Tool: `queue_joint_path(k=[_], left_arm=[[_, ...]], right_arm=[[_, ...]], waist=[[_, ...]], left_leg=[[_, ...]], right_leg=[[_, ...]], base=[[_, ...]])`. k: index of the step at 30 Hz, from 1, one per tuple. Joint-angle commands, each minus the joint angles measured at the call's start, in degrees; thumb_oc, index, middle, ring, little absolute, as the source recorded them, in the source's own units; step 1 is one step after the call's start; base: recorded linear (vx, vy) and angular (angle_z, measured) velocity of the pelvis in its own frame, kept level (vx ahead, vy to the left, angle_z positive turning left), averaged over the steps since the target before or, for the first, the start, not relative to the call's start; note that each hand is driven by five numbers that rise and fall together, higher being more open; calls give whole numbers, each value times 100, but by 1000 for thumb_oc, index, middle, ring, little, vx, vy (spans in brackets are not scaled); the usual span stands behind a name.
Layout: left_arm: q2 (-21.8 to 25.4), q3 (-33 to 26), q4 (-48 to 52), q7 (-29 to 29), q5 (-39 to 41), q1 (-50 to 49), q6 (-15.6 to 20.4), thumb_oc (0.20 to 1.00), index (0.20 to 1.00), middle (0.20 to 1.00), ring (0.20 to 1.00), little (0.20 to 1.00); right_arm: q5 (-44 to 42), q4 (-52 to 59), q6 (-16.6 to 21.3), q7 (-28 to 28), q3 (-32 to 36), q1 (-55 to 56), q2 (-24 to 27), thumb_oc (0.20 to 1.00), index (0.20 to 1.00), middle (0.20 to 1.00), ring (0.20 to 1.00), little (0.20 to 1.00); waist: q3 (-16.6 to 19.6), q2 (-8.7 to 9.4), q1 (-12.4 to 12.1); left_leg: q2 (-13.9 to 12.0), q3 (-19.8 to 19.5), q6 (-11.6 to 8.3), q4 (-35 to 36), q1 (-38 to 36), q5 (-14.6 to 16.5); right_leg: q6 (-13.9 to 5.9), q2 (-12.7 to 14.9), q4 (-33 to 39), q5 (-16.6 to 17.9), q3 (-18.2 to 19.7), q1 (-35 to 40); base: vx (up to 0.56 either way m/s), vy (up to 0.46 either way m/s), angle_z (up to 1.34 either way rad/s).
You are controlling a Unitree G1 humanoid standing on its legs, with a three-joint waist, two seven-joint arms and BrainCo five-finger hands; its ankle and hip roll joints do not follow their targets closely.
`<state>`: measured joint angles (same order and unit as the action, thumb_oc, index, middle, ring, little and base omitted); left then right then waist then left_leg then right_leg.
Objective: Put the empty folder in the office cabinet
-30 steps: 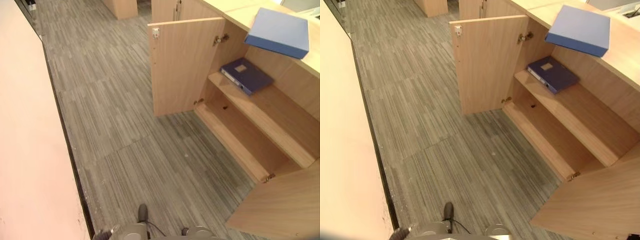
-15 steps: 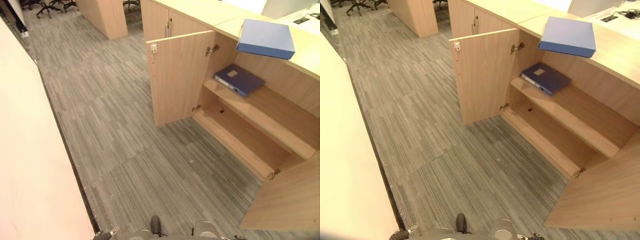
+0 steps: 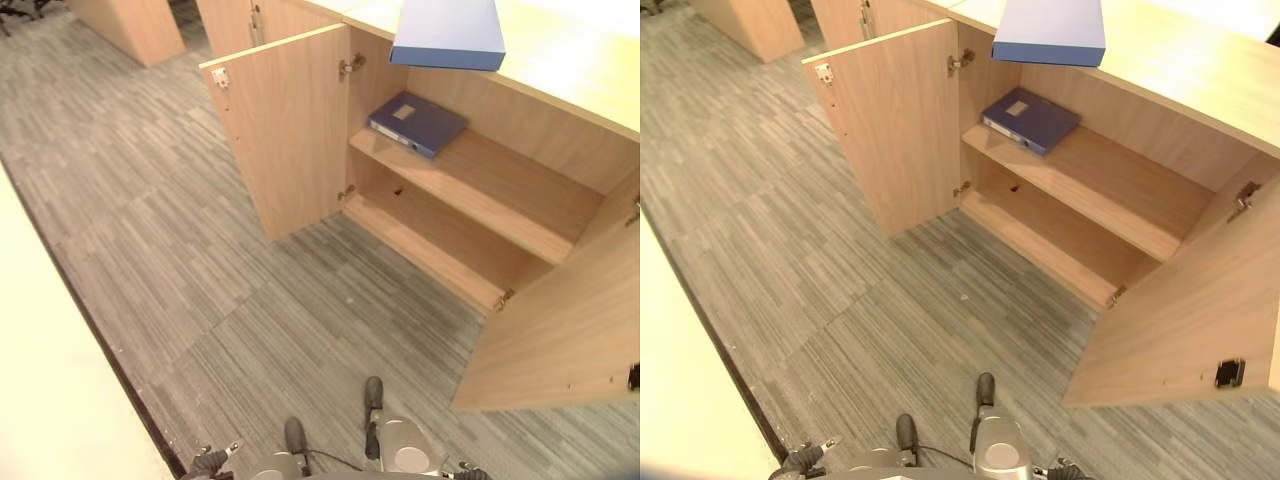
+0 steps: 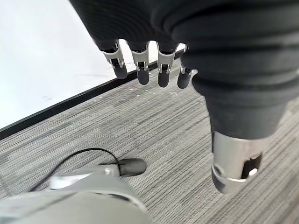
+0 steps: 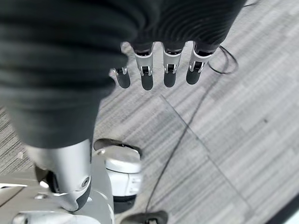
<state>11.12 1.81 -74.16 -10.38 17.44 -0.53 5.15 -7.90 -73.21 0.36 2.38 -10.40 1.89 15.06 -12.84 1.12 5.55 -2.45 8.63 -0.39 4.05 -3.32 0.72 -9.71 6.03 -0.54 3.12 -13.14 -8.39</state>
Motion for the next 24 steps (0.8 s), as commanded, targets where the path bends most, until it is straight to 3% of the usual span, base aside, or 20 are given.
queue_joint_path(k=[1,5,6,8,9,10,13,16,18,19,20,21,24], left_arm=[[9,-113,-58,-45,-28,-160,36,1000,1000,1000,1000,1000],[-42,-10,-48,-28,9,-129,9,1000,1000,1000,1000,1000],[-54,14,-34,-26,30,-116,17,1000,1000,1000,1000,1000],[-62,100,98,-24,71,-83,32,1000,1000,1000,1000,1000],[-59,100,98,-23,71,-82,32,1000,1000,1000,1000,1000],[-64,127,195,-57,121,-66,57,1000,1000,1000,1000,1000],[-103,156,241,-79,141,-81,61,1000,1000,1000,1000,1000],[-106,118,197,-46,192,-129,45,1000,1000,1000,1000,1000],[-114,118,134,-75,242,-144,67,1000,1000,1000,1000,1000],[-114,117,134,-75,242,-144,67,1000,1000,1000,1000,1000],[-120,130,125,-77,253,-139,74,1000,1000,1000,1000,1000],[-142,140,103,-86,303,-144,88,1000,1000,1000,1000,1000],[-170,116,78,-108,384,-143,131,1000,1000,1000,1000,1000]], right_arm=[[-196,-206,28,62,-124,-45,88,1000,1000,1000,1000,1000],[-326,-287,57,113,-47,-75,115,1000,1000,1000,1000,1000],[-353,-298,57,127,-29,-80,116,1000,1000,1000,1000,1000],[-403,-276,88,131,-54,-32,106,1000,1000,1000,1000,1000],[-403,-276,88,131,-54,-33,103,1000,1000,1000,1000,1000],[-422,-245,87,168,-73,-22,121,1000,1000,1000,1000,1000],[-436,-292,59,216,-48,26,140,1000,1000,1000,1000,1000],[-448,-343,46,209,4,57,134,1000,1000,1000,1000,1000],[-410,-371,44,226,17,79,158,1000,1000,1000,1000,1000],[-410,-372,44,226,16,79,158,1000,1000,1000,1000,1000],[-403,-359,49,229,22,82,164,1000,1000,1000,1000,1000],[-397,-317,60,241,46,94,186,1000,1000,1000,1000,1000],[-414,-301,73,252,142,131,220,1000,1000,1000,1000,1000]], waist=[[206,59,-42],[239,103,-11],[238,124,-10],[199,220,-25],[212,230,-18],[157,332,-72],[91,386,-162],[97,472,-258],[116,390,-318],[126,395,-314],[131,340,-320],[148,228,-330],[161,120,-307]], left_leg=[[165,16,-129,30,-867,624],[-118,50,-277,-754,-687,709],[-199,89,-328,-1036,-632,619],[-536,151,-423,-2314,-271,63],[-524,146,-420,-2308,-254,50],[-651,141,-364,-3311,59,-250],[-857,399,-291,-3687,496,-406],[-768,332,-226,-3103,873,-289],[-678,-87,-315,-1878,928,-489],[-670,-87,-314,-1853,929,-508],[-663,-250,-364,-1382,875,-633],[-745,-596,-464,-818,935,-960],[-882,-850,-620,-288,883,-1243]], right_leg=[[210,-158,130,534,163,-48],[413,-273,-57,163,182,126],[473,-306,-80,84,170,218],[717,-496,-52,-152,155,626],[716,-484,-51,-148,152,610],[853,-587,-24,-251,178,847],[951,-655,72,-373,241,1145],[891,-581,124,-399,402,1309],[847,-521,-25,-563,570,1348],[846,-515,-25,-561,567,1337],[836,-523,-66,-622,628,1367],[823,-519,-149,-744,734,1434],[779,-486,-240,-869,929,1516]], base=[[266,-285,13],[191,-240,14],[207,-295,27],[231,-358,20],[171,-316,-4],[156,-288,-17],[142,-219,-23],[153,-76,-25],[122,60,-30],[100,64,-36],[156,93,-51],[204,121,-44],[146,99,-53]])
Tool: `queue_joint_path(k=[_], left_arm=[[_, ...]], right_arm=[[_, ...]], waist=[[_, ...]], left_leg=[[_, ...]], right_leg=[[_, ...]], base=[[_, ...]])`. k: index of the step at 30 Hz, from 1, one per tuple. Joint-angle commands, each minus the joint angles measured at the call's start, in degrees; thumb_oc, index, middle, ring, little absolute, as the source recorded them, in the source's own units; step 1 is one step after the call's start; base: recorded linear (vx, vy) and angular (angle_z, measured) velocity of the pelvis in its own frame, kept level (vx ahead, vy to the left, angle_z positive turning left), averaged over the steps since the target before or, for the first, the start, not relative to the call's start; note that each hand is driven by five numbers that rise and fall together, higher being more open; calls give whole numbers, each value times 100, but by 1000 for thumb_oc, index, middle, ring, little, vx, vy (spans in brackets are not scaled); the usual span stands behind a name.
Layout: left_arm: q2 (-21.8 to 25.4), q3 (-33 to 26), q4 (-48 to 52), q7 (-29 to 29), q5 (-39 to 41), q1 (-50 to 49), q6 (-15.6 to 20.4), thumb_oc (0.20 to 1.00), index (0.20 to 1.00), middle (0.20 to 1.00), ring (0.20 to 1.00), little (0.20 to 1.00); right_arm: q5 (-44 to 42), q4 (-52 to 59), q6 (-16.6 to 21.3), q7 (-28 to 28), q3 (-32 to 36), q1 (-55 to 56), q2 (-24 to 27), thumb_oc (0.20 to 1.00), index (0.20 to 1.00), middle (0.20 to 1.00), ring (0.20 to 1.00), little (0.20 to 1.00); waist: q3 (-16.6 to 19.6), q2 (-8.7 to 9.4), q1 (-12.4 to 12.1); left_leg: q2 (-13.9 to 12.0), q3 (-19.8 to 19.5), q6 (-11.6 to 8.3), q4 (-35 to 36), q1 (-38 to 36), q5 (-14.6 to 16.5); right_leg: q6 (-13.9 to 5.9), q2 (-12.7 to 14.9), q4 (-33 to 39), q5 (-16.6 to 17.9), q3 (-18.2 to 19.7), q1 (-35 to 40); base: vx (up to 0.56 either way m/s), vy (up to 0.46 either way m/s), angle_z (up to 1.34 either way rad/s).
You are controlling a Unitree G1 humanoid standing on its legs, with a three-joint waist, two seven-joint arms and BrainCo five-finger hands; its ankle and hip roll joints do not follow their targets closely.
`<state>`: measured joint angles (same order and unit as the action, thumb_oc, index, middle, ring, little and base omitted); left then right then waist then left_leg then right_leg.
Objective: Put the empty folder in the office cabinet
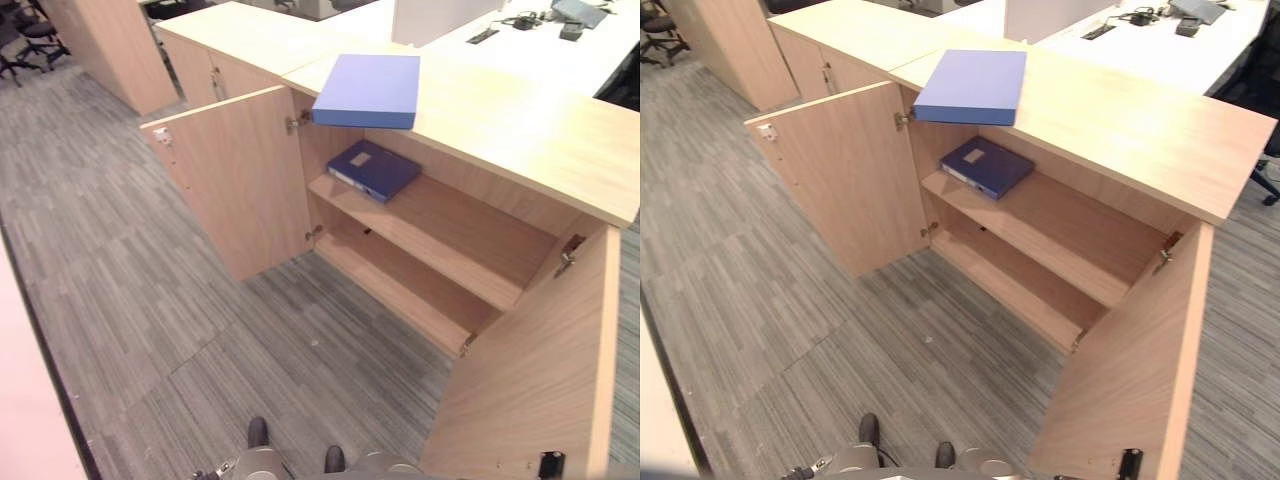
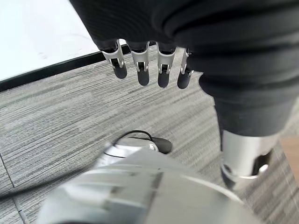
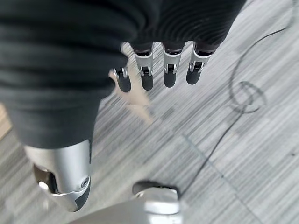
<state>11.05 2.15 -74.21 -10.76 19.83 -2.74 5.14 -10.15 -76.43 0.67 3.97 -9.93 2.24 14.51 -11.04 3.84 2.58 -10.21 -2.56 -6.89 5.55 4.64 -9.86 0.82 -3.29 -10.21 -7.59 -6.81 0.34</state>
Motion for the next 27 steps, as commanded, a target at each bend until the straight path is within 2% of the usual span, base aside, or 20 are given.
queue_joint_path(k=[1,2,3,5,7,8,10,12,13,15,17,18,19,20,22,23,24,25,26,27], left_arm=[[-164,83,83,-70,145,77,132,1000,1000,1000,1000,1000],[-197,63,61,-73,182,69,151,1000,1000,1000,1000,1000],[-197,63,61,-73,182,69,151,1000,1000,1000,1000,1000],[-229,45,97,-97,258,97,188,1000,1000,1000,1000,1000],[-238,33,83,-116,322,128,227,1000,1000,1000,1000,1000],[-238,33,83,-116,322,128,227,1000,1000,1000,1000,1000],[-263,48,96,-130,353,166,252,1000,1000,1000,1000,1000],[-266,65,66,-91,289,155,247,1000,1000,1000,1000,1000],[-266,65,66,-91,289,155,247,1000,1000,1000,1000,1000],[-210,183,14,-50,84,205,230,1000,1000,1000,1000,1000],[-112,224,54,-25,-26,268,217,1000,1000,1000,1000,1000],[-112,224,54,-25,-26,268,217,1000,1000,1000,1000,1000],[11,266,167,-4,-119,334,208,1000,1000,1000,1000,1000],[67,275,239,-10,-154,355,203,1000,1000,1000,1000,1000],[172,287,329,-25,-210,385,194,1000,1000,1000,1000,1000],[230,299,367,-25,-235,391,176,1000,1000,1000,1000,1000],[230,299,367,-25,-235,391,176,1000,1000,1000,1000,1000],[315,266,390,-42,-289,397,125,1000,1000,1000,1000,1000],[333,253,394,-17,-301,404,103,1000,1000,1000,1000,1000],[347,240,408,17,-293,378,88,1000,1000,1000,1000,1000]], right_arm=[[-190,21,42,93,96,97,276,1000,1000,1000,1000,1000],[-200,0,42,84,175,110,310,1000,1000,1000,1000,1000],[-200,0,42,84,175,110,310,1000,1000,1000,1000,1000],[-233,-54,38,90,295,147,350,1000,1000,1000,1000,1000],[-289,-89,46,89,380,138,373,1000,1000,1000,1000,1000],[-289,-89,46,89,380,139,373,1000,1000,1000,1000,1000],[-317,-148,19,94,485,122,402,1000,1000,1000,1000,1000],[-319,-184,-5,65,548,109,424,1000,1000,1000,1000,1000],[-319,-184,-5,65,548,110,424,1000,1000,1000,1000,1000],[-429,-214,-25,14,646,15,357,1000,1000,1000,1000,1000],[-446,-163,-39,-82,591,-19,290,1000,1000,1000,1000,1000],[-446,-163,-39,-82,592,-19,290,1000,1000,1000,1000,1000],[-405,-77,-54,-202,424,-109,203,1000,1000,1000,1000,1000],[-409,-14,-57,-247,332,-143,159,1000,1000,1000,1000,1000],[-316,167,-33,-333,109,-198,91,1000,1000,1000,1000,1000],[-229,260,-27,-340,-30,-276,70,1000,1000,1000,1000,1000],[-229,260,-27,-340,-30,-276,70,1000,1000,1000,1000,1000],[-40,352,-25,-315,-270,-448,89,1000,1000,1000,1000,1000],[37,378,-19,-313,-392,-548,79,1000,1000,1000,1000,1000],[55,407,-9,-328,-471,-603,76,1000,1000,1000,1000,1000]], waist=[[-22,-152,-14],[32,-231,2],[32,-231,2],[113,-367,39],[183,-447,73],[182,-446,69],[263,-557,104],[320,-636,71],[318,-633,70],[397,-632,77],[419,-582,42],[420,-581,41],[415,-558,-15],[408,-555,-45],[350,-552,-150],[316,-556,-217],[315,-556,-216],[272,-596,-364],[237,-610,-377],[221,-623,-398]], left_leg=[[-106,274,30,-429,78,-188],[-231,122,-44,-270,5,-254],[-231,122,-44,-269,5,-254],[-364,-213,-171,-172,9,-415],[-414,-389,-207,-55,20,-387],[-413,-384,-207,-55,16,-386],[-409,-407,-276,-55,155,-405],[-328,-449,-251,-67,108,-225],[-325,-447,-250,-68,103,-223],[-40,-213,-155,-346,135,168],[175,-7,28,-518,113,465],[175,-6,28,-518,113,465],[394,210,226,-516,53,637],[500,300,320,-477,11,691],[647,476,452,-409,-59,782],[719,596,491,-377,-83,822],[719,594,491,-377,-83,822],[747,815,515,-322,-178,937],[765,928,590,-347,-127,876],[789,1007,639,-321,-156,871]], right_leg=[[-274,447,725,201,300,647],[-307,482,655,137,491,659],[-307,482,655,137,491,659],[-367,572,604,50,713,677],[-422,623,626,-11,865,701],[-422,625,626,-12,868,702],[-571,836,726,-69,959,839],[-690,1027,765,-69,1071,906],[-691,1031,768,-70,1072,911],[-940,1460,748,163,1094,859],[-1054,1722,591,389,1132,609],[-1054,1722,591,389,1133,608],[-1088,1907,330,799,1139,266],[-1093,1964,232,957,1097,128],[-1016,2161,113,1283,642,-81],[-968,2300,124,1409,111,-145],[-968,2301,125,1409,109,-143],[-912,2371,36,1211,-797,-110],[-821,2263,-127,1069,-1036,-143],[-778,2052,-307,839,-1066,-168]], base=[[152,143,-37],[102,105,-28],[210,250,-42],[200,274,-44],[154,206,-40],[227,314,-62],[284,418,-39],[219,354,-12],[241,433,-53],[262,525,-38],[132,370,-16],[89,464,-51],[63,429,-53],[76,567,-46],[24,365,-77],[-2,218,-111],[2,277,-82],[-35,279,-59],[-38,355,-57],[-53,178,-76]])
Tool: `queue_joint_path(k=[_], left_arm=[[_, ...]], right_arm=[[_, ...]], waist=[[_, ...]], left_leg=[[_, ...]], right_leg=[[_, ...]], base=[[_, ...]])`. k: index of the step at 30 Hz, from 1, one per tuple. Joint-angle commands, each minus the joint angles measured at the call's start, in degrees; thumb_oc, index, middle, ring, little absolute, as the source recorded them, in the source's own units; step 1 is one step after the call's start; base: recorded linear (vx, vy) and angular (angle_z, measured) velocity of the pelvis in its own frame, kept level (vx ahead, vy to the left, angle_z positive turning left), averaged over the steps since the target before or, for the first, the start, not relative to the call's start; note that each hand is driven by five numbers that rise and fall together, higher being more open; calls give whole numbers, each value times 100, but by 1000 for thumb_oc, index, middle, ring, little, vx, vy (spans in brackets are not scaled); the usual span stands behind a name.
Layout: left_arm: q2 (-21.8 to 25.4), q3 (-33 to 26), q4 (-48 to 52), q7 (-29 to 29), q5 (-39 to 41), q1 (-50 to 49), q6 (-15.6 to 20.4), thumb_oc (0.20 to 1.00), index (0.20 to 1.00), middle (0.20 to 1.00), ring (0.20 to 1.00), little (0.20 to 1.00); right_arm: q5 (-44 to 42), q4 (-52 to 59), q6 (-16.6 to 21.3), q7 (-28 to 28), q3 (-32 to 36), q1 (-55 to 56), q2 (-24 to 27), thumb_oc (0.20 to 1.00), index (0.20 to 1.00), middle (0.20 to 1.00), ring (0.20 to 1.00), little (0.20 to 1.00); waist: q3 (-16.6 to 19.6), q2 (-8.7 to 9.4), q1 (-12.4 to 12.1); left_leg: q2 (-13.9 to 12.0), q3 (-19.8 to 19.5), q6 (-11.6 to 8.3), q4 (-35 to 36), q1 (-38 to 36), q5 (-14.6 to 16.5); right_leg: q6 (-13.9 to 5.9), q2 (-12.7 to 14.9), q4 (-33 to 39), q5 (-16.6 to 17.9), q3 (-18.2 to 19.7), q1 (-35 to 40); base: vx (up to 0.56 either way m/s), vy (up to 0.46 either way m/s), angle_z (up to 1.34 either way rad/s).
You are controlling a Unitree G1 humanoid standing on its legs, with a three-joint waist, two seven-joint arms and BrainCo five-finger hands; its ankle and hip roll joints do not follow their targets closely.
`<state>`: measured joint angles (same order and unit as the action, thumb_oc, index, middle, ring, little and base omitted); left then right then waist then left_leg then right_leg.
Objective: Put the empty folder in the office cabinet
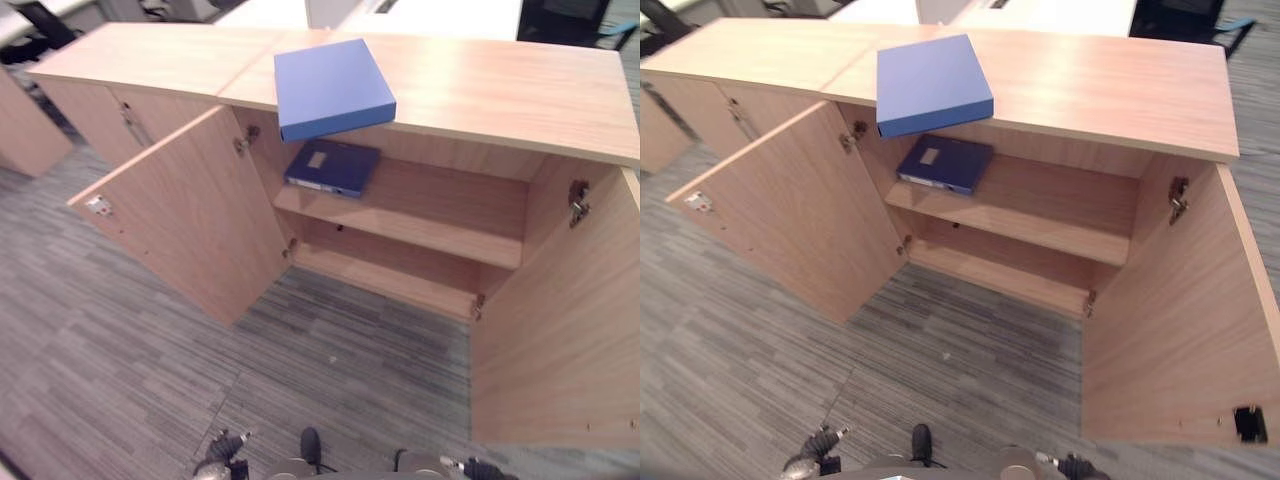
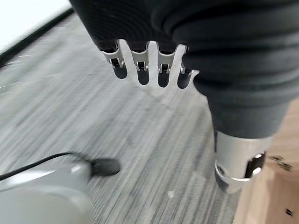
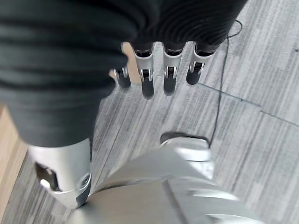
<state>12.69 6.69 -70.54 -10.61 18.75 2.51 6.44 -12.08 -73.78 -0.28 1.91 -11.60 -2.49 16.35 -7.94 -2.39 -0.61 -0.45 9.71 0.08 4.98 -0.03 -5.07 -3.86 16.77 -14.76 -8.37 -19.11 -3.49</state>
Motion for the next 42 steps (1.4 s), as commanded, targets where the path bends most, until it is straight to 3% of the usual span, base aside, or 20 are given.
queue_joint_path(k=[1,2,5,7,8,9,13,15,17,18,19,22,23,24,25,28,31,34,38,42], left_arm=[[184,-215,42,2,-186,-146,-42,1000,1000,1000,1000,1000],[194,-267,55,36,-185,-200,-56,1000,1000,1000,1000,1000],[159,-278,-7,120,-157,-276,-87,1000,1000,1000,1000,1000],[27,-65,-69,120,-215,-315,-89,1000,1000,1000,1000,1000],[37,-74,-72,120,-216,-301,-89,1000,1000,1000,1000,1000],[-43,-67,-106,215,-244,-405,-78,1000,1000,1000,1000,1000],[-60,-41,-114,316,-278,-487,-94,1000,1000,1000,1000,1000],[-57,22,-92,336,-334,-438,-120,1000,1000,1000,1000,1000],[-45,97,32,319,-371,-396,-66,1000,1000,1000,1000,1000],[-45,97,33,319,-371,-395,-66,1000,1000,1000,1000,1000],[-48,186,165,293,-392,-366,-31,1000,1000,1000,1000,1000],[-20,246,372,259,-367,-394,2,1000,1000,1000,1000,1000],[41,272,541,232,-329,-429,8,1000,1000,1000,1000,1000],[41,272,541,232,-329,-429,7,1000,1000,1000,1000,1000],[69,351,682,201,-288,-409,40,1000,1000,1000,1000,1000],[36,410,794,212,-265,-376,47,1000,1000,1000,1000,1000],[-8,494,874,253,-274,-379,35,1000,1000,1000,1000,1000],[15,584,864,278,-330,-323,24,1000,1000,1000,1000,1000],[100,713,935,300,-460,-216,14,1000,1000,1000,1000,1000],[150,806,933,330,-654,-97,-15,1000,1000,1000,1000,1000]], right_arm=[[248,143,86,-122,-305,-130,-108,1000,1000,1000,1000,1000],[282,137,101,-111,-408,-193,-112,1000,1000,1000,1000,1000],[254,81,119,-114,-532,-257,-124,1000,1000,1000,1000,1000],[150,-61,81,178,-919,-1060,-657,1000,1000,1000,1000,1000],[146,-85,90,183,-919,-1089,-675,1000,1000,1000,1000,1000],[182,-164,40,-14,-769,-841,-315,1000,1000,1000,1000,1000],[210,-256,26,-22,-674,-816,-239,1000,1000,1000,1000,1000],[149,-203,16,-49,-693,-797,-236,1000,1000,1000,1000,1000],[95,-138,56,-39,-745,-855,-201,1000,1000,1000,1000,1000],[95,-139,56,-39,-744,-855,-201,1000,1000,1000,1000,1000],[80,-117,69,-14,-764,-928,-182,1000,1000,1000,1000,1000],[96,-47,55,-40,-821,-968,-178,1000,1000,1000,1000,1000],[66,23,51,-48,-844,-1034,-161,1000,1000,1000,1000,1000],[66,23,51,-49,-844,-1034,-161,1000,1000,1000,1000,1000],[15,70,60,-55,-830,-1119,-84,1000,1000,1000,1000,1000],[-55,100,33,-77,-748,-1137,-5,1000,1000,1000,1000,1000],[-145,102,2,-89,-632,-1155,2,1000,1000,1000,1000,1000],[-214,108,-17,-93,-586,-1203,-6,1000,1000,1000,1000,1000],[-164,133,-58,-103,-612,-1372,-71,1000,1000,1000,1000,1000],[-186,109,-91,-100,-553,-1528,-118,1000,1000,1000,1000,1000]], waist=[[-92,2,-83],[-127,28,-139],[-123,129,-177],[-85,142,-362],[-108,152,-350],[-31,163,-377],[-40,213,-413],[-185,288,-444],[-297,369,-536],[-296,366,-534],[-310,431,-552],[-279,452,-570],[-216,410,-599],[-205,411,-591],[-166,318,-570],[-127,193,-545],[-22,79,-555],[-16,92,-564],[15,147,-646],[61,118,-659]], left_leg=[[-186,-215,-58,-263,306,393],[-98,-63,-31,-169,184,435],[13,161,-19,-118,137,416],[51,271,-62,-132,62,381],[50,263,-64,-137,54,383],[52,246,-84,-57,-80,374],[17,157,-132,-293,-59,455],[-97,45,-200,-988,261,621],[-66,-381,-271,-1601,563,844],[-69,-384,-271,-1618,572,854],[-94,-758,-271,-1776,742,806],[-354,-937,-313,-1528,694,637],[-649,-1192,-375,-986,586,326],[-646,-1199,-375,-973,597,312],[-905,-1400,-524,-529,606,-31],[-1063,-1197,-634,-339,643,-150],[-952,-1109,-717,-344,509,-23],[-802,-1052,-648,-527,509,155],[-436,-905,-410,-778,546,511],[60,-785,-63,-743,525,716]], right_leg=[[-309,47,140,912,169,211],[-322,-274,-87,511,96,271],[-218,-896,-10,109,115,352],[-59,-1060,630,27,-118,636],[-57,-1065,650,33,-128,658],[-68,-1201,979,131,43,769],[-23,-1278,1224,203,49,896],[38,-1264,1268,238,-16,914],[91,-1251,1320,289,25,912],[91,-1253,1320,289,22,911],[92,-1209,1405,386,29,892],[53,-1170,1374,328,101,899],[31,-1209,1320,220,213,914],[31,-1208,1322,224,205,903],[-5,-1201,1287,116,290,940],[-85,-1087,1300,16,337,1114],[-173,-899,1359,89,302,1286],[-264,-672,1353,206,322,1325],[-462,-236,1262,490,355,1205],[-588,242,841,1135,478,864]], base=[[26,165,-87],[20,126,-76],[-13,71,-60],[2,-45,-80],[93,-95,-58],[75,-43,-5],[30,-106,19],[-88,-138,20],[-70,-92,18],[-72,-42,-8],[-24,-2,-14],[57,31,-18],[131,68,-21],[186,156,-26],[131,173,-23],[170,216,-18],[203,240,-14],[174,262,-4],[142,299,9],[134,379,-2]])
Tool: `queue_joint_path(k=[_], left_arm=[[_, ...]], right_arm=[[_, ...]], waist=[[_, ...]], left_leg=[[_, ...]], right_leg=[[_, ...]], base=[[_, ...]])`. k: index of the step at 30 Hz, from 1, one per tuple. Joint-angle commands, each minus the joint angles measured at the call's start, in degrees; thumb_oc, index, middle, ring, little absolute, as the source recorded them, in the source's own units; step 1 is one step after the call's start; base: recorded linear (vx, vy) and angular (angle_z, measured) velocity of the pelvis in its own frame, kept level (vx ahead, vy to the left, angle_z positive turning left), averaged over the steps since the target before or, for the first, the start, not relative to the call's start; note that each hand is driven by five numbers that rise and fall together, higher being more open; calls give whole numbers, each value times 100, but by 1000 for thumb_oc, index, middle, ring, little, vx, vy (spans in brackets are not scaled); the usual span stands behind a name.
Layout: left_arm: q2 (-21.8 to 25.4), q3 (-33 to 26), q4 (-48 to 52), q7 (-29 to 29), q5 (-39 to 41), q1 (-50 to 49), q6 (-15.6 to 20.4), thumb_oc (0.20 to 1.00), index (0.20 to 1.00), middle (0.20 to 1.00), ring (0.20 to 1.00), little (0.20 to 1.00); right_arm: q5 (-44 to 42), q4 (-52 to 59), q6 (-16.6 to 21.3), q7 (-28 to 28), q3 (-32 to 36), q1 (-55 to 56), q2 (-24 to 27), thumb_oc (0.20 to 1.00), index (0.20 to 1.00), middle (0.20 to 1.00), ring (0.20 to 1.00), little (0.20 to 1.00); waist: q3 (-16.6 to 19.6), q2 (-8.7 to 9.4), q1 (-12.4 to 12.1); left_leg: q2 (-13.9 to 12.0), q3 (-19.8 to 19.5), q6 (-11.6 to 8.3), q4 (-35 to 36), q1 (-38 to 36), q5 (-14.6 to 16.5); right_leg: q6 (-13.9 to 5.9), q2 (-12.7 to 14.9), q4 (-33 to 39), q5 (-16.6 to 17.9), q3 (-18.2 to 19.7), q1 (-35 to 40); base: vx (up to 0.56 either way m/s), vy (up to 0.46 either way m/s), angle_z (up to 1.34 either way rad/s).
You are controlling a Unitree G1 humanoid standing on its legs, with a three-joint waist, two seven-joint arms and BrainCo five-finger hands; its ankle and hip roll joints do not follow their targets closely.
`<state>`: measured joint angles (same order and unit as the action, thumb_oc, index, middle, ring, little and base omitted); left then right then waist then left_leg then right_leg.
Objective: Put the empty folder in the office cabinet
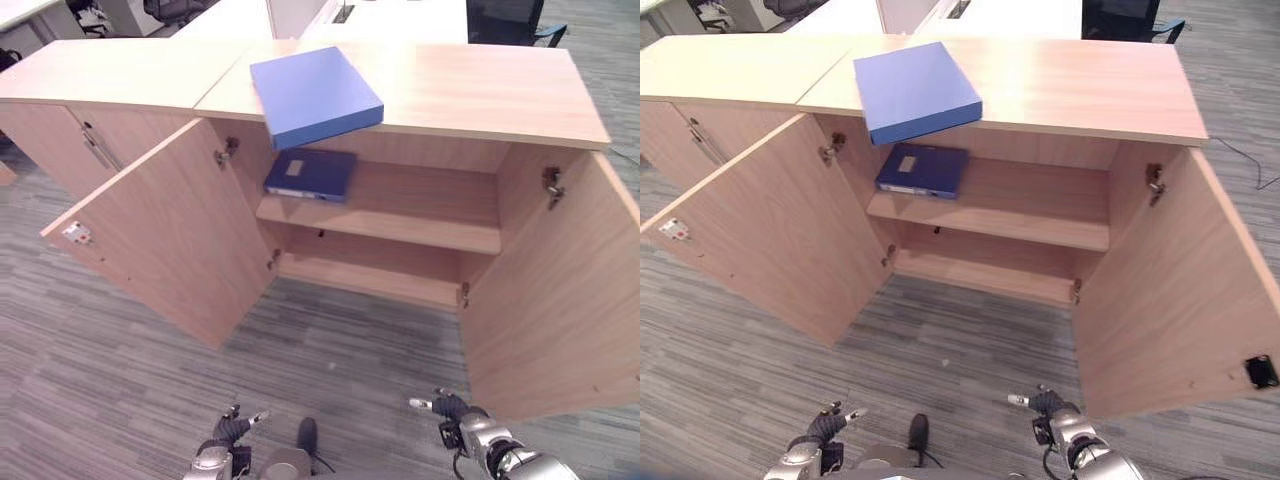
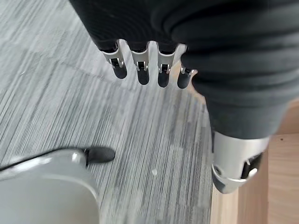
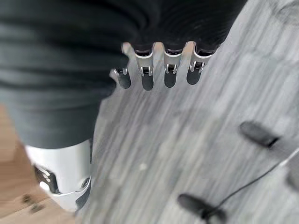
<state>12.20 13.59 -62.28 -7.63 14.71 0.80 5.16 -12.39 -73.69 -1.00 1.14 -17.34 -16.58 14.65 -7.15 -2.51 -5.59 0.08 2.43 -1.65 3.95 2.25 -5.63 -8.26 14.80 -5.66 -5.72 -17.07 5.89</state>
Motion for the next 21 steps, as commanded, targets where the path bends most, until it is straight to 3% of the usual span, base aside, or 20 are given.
queue_joint_path(k=[1,4,6,8,9,10,12,13,14,16,21], left_arm=[[202,148,115,60,-309,77,101,1000,1000,1000,1000,1000],[227,206,182,141,-405,66,55,1000,1000,1000,1000,1000],[246,246,211,187,-471,58,19,1000,1000,1000,1000,1000],[229,265,230,196,-451,87,14,1000,1000,1000,1000,1000],[228,265,230,196,-451,86,14,1000,1000,1000,1000,1000],[219,260,273,225,-426,114,9,1000,1000,1000,1000,1000],[209,293,264,234,-381,181,10,1000,1000,1000,1000,1000],[208,291,263,234,-381,183,11,1000,1000,1000,1000,1000],[190,314,240,228,-423,252,3,1000,1000,1000,1000,1000],[155,341,175,217,-496,297,9,1000,1000,1000,1000,1000],[127,298,13,226,-575,340,16,1000,1000,1000,1000,1000]], right_arm=[[-144,84,-32,-29,33,-127,54,1000,1000,1000,1000,1000],[-94,86,-57,-56,17,-154,57,1000,1000,1000,1000,1000],[-78,76,-59,-70,-21,-147,23,1000,1000,1000,1000,1000],[-86,88,-53,-87,-94,-136,-20,1000,1000,1000,1000,1000],[-86,88,-53,-87,-96,-136,-19,1000,1000,1000,1000,1000],[-101,90,-57,-87,-143,-180,-61,1000,1000,1000,1000,1000],[-135,122,-55,-59,-186,-273,-63,1000,1000,1000,1000,1000],[-136,121,-56,-59,-187,-275,-63,1000,1000,1000,1000,1000],[-188,163,-51,-35,-199,-367,-63,1000,1000,1000,1000,1000],[-218,173,-46,-7,-214,-430,-69,1000,1000,1000,1000,1000],[-162,156,-52,-14,-228,-454,-73,1000,1000,1000,1000,1000]], waist=[[-21,104,-154],[-100,37,-100],[-153,-9,-57],[-210,-70,25],[-211,-71,23],[-267,-141,54],[-379,-171,134],[-383,-176,133],[-472,-118,219],[-529,-47,284],[-545,118,389]], left_leg=[[129,-62,201,-585,202,811],[409,-40,444,-487,-32,901],[454,-67,484,-377,-289,1030],[420,-78,507,-306,-419,1033],[415,-76,502,-304,-423,1036],[359,-61,475,-221,-527,1021],[362,-108,458,-162,-652,1038],[356,-107,455,-160,-658,1041],[410,-134,459,-179,-682,1000],[457,-173,435,-154,-797,1048],[526,-313,399,-95,-1030,1195]], right_leg=[[-148,557,-268,1037,313,-145],[-80,897,-984,1577,352,-444],[-53,844,-1398,1442,388,-536],[99,449,-1570,1006,500,-816],[106,446,-1579,995,501,-818],[220,73,-1467,545,367,-1074],[219,-261,-1180,488,297,-1424],[223,-267,-1176,486,295,-1418],[166,-444,-560,803,349,-1599],[57,-600,35,1088,472,-1745],[-80,-751,752,1440,587,-1888]], base=[[139,358,-8],[136,346,1],[174,232,-5],[100,119,-4],[101,58,-2],[77,19,0],[74,6,-4],[36,-31,-5],[63,-56,13],[134,-87,22],[185,-129,8]])
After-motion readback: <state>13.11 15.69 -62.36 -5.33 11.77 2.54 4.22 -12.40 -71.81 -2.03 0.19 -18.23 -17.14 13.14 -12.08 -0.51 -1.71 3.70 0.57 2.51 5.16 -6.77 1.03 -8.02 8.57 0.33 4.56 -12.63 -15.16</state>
